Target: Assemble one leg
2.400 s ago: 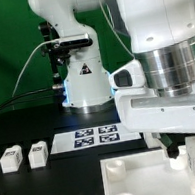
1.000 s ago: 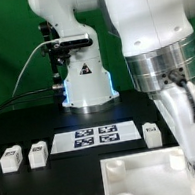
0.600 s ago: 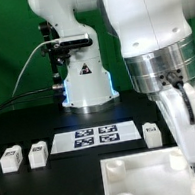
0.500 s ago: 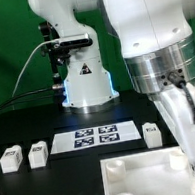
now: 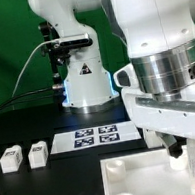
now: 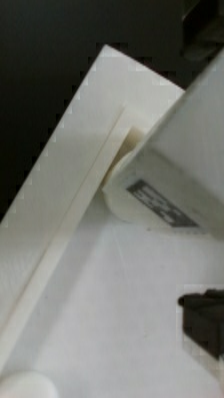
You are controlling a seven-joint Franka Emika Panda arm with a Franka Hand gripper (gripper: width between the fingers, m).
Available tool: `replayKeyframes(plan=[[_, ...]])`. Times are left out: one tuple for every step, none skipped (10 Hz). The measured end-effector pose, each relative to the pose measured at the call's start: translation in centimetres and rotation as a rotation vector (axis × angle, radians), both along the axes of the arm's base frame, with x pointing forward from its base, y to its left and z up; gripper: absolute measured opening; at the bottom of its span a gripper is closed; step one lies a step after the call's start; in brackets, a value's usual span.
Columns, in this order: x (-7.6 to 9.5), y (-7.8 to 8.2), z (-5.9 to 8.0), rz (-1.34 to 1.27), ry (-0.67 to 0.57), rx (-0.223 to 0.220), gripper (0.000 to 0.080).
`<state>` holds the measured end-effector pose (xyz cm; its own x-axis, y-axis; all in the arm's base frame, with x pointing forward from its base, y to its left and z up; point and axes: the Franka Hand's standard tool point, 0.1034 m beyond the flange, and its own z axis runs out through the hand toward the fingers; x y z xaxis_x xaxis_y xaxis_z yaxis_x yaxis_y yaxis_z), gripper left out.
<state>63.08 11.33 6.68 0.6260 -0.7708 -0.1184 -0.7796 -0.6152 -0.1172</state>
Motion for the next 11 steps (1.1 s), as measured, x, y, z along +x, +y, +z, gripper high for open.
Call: replayKeyframes(plan=[[-0.08,-0.08,-0.04,0.164,-0.022,-0.016,0.0649],[-0.29,-0.01,-0.11,0.341,-0.032,-0.046,0.0649],[-0.42,0.18,-0.06,0.485,-0.038,-0.064,0.0649],[-0.26,0.11,-0.05,0.605,-0.062,-0.075,0.0649],[-0.26,0.12,-0.06,0.567,-0.058,-0.073,0.0649],[-0.26,0.11,-0.06,0.541,-0.055,-0.073,0.0526],[-0.26,0.09,-0.06,0.541,-0.055,-0.073,0.0392],[-0.26,0.16,-0.06,0.447,-0.043,-0.070,0.0392],[-0.27,0.20,-0.07,0.338,-0.028,-0.067,0.0288],[-0.28,0.21,-0.08,0.281,-0.021,-0.066,0.0288],[-0.19,0.08,-0.09,0.122,-0.001,-0.051,0.0288]])
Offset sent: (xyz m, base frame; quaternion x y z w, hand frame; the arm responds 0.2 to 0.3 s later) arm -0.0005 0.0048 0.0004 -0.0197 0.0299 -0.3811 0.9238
